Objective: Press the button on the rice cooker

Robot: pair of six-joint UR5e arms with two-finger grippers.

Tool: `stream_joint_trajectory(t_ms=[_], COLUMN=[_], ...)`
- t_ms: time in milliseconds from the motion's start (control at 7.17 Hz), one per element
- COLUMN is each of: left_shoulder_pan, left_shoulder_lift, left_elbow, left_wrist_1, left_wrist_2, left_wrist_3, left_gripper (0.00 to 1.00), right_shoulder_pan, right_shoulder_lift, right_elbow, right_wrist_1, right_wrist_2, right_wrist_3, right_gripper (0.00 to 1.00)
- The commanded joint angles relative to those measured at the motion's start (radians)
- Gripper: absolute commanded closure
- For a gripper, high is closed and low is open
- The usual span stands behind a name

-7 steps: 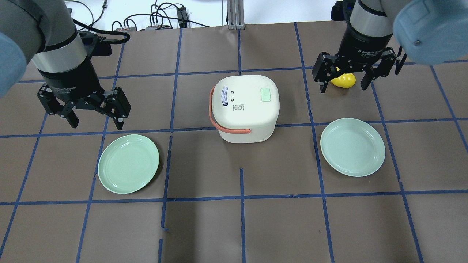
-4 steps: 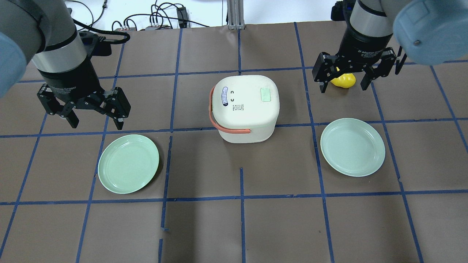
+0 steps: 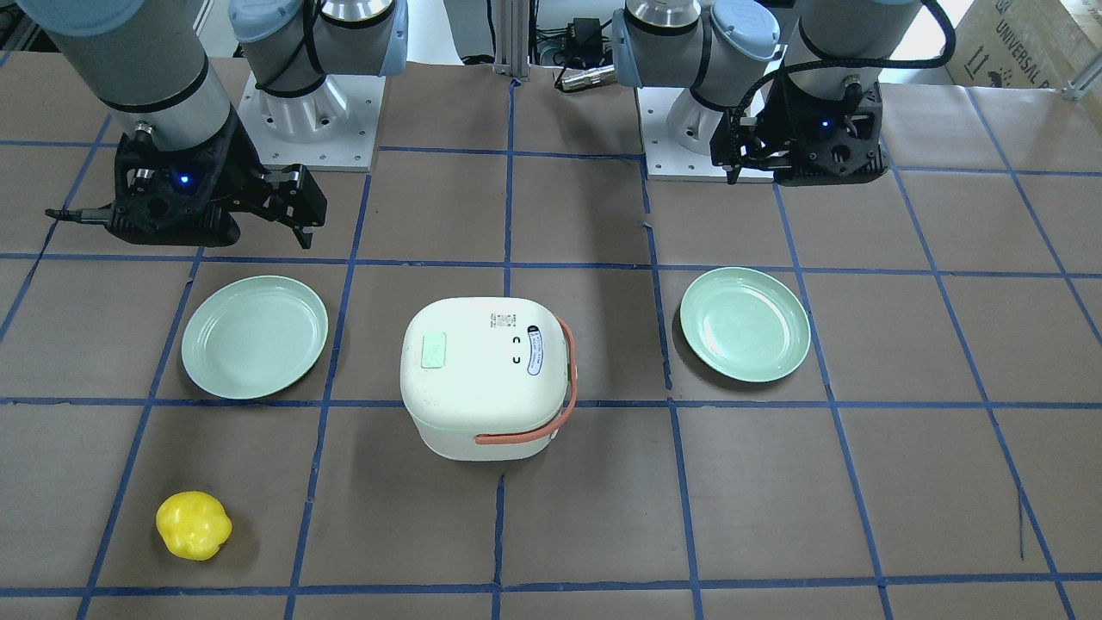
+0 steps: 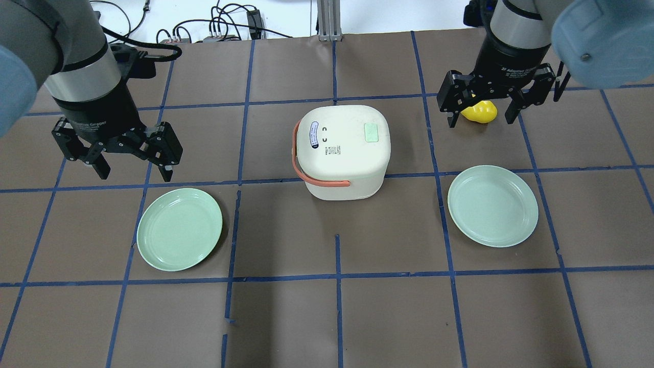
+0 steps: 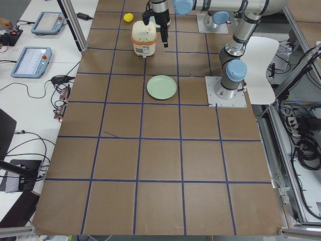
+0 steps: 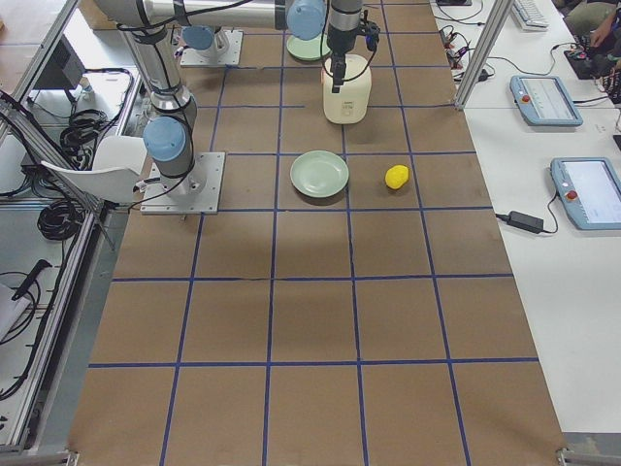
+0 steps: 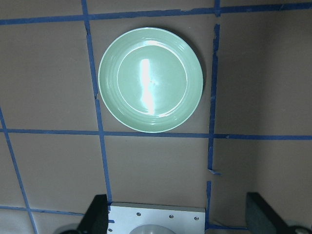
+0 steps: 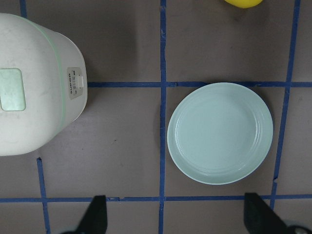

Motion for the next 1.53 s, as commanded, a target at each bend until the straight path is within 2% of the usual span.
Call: stream_joint_trajectory(t_ms=[0,698,977,1116,1395], left_shoulder_pan=[-0.004,-0.004,-0.004,-0.004,-0.004], left_shoulder_lift=[-0.003,-0.003,-0.003,-0.004,-0.004], left_elbow=[0.001,0.001,0.001,0.001,0.001], left_wrist_1=[0.002,0.002,0.002,0.002,0.002], left_wrist_2=[-0.027,-0.029,-0.029,-0.029,-0.029], left_wrist_3=[-0.001,-0.001,-0.001,-0.001,-0.001], left_gripper=[0.0,0.0,0.0,0.0,0.0], right_shoulder_pan=[0.0,0.0,0.015,0.05,0.182], right_shoulder_lift=[0.0,0.001,0.006,0.009,0.042], right_elbow=[-0.004,-0.004,-0.02,-0.018,-0.023], right_wrist_1=[0.0,-0.005,-0.006,-0.009,-0.104], right_wrist_2=[-0.001,-0.008,0.001,0.002,0.003], right_wrist_3=[0.001,0.003,0.077,0.099,0.194], right_gripper=[0.0,0.0,0.0,0.0,0.0])
